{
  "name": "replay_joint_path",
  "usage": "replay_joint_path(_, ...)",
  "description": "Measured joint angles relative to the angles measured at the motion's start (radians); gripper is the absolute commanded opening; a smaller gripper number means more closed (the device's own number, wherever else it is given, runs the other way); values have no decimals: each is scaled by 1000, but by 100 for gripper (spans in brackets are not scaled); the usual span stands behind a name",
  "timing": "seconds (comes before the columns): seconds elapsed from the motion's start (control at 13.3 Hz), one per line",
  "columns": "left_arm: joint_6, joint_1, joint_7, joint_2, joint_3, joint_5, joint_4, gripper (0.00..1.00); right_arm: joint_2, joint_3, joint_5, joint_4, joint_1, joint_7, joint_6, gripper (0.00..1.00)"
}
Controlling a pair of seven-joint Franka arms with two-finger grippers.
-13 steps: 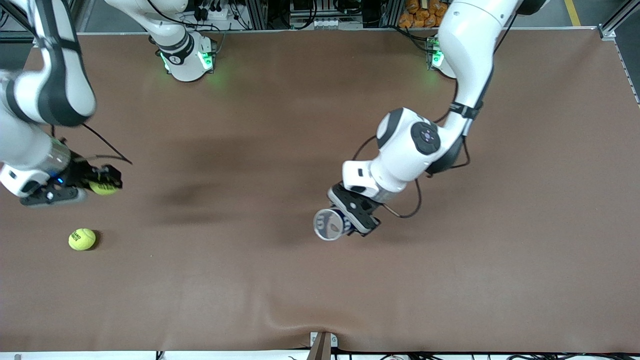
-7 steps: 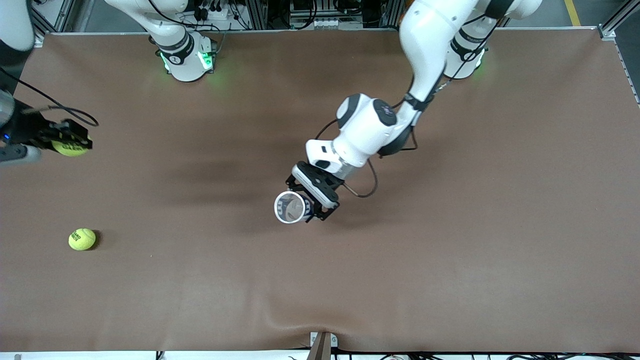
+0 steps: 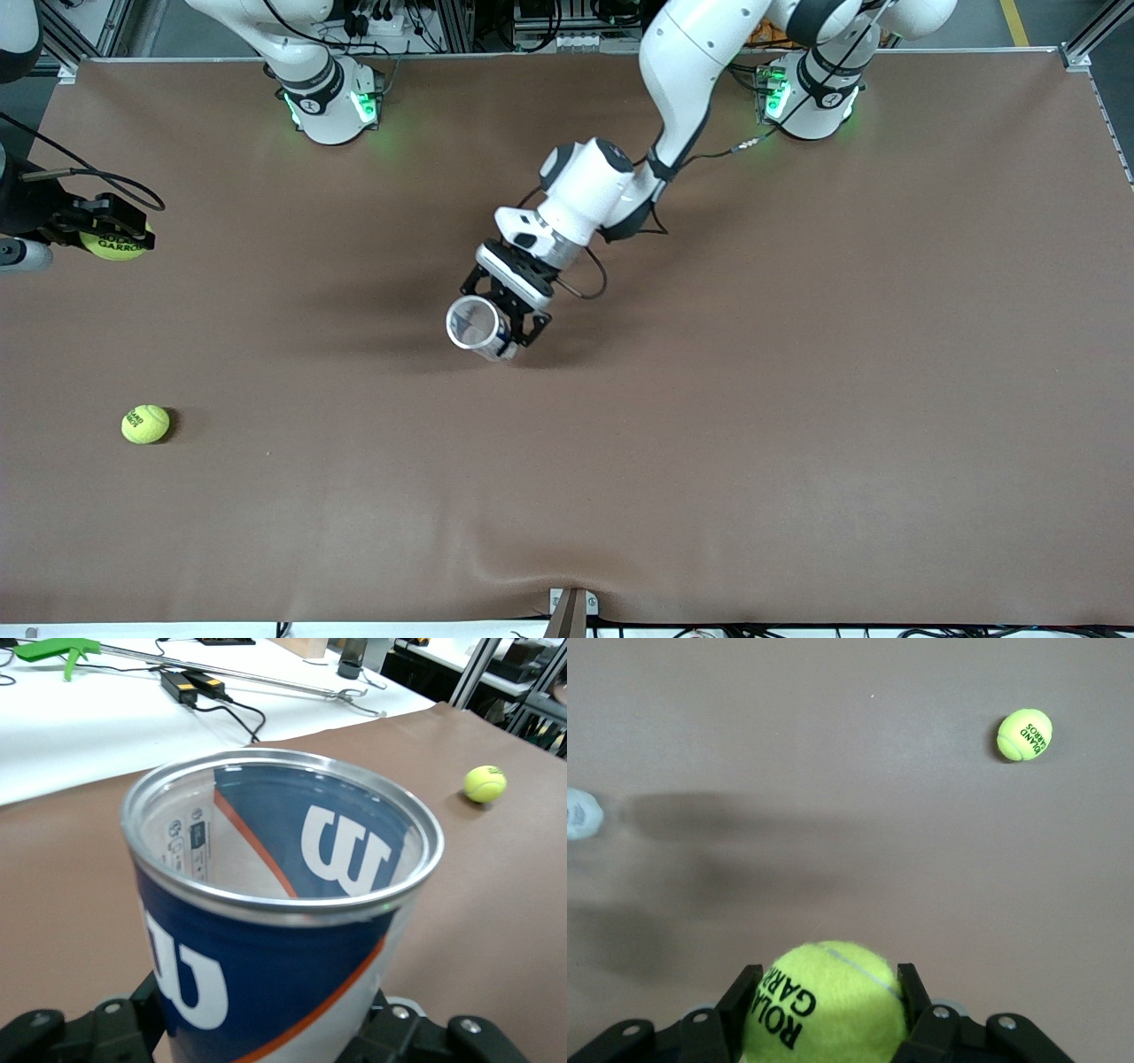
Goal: Insert tennis ball vertically with right arm
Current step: 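Carry the can to mid-table with the left gripper while the right gripper lifts the ball, then move the held ball above the can opening with the right gripper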
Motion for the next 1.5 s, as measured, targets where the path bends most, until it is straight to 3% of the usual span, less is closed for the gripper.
replay_joint_path(0.68,141,-65,-41,157,1,-2,77,83,2,-2,0,0,0,1,0,10)
replay_joint_path(1.13,157,-78,-42,172,3,-2,89,86,2,2,3,0,6,37,4,6)
replay_joint_path(1.5,157,-78,-42,173,3,-2,90,86,3,9,6,1,120,229,49,6)
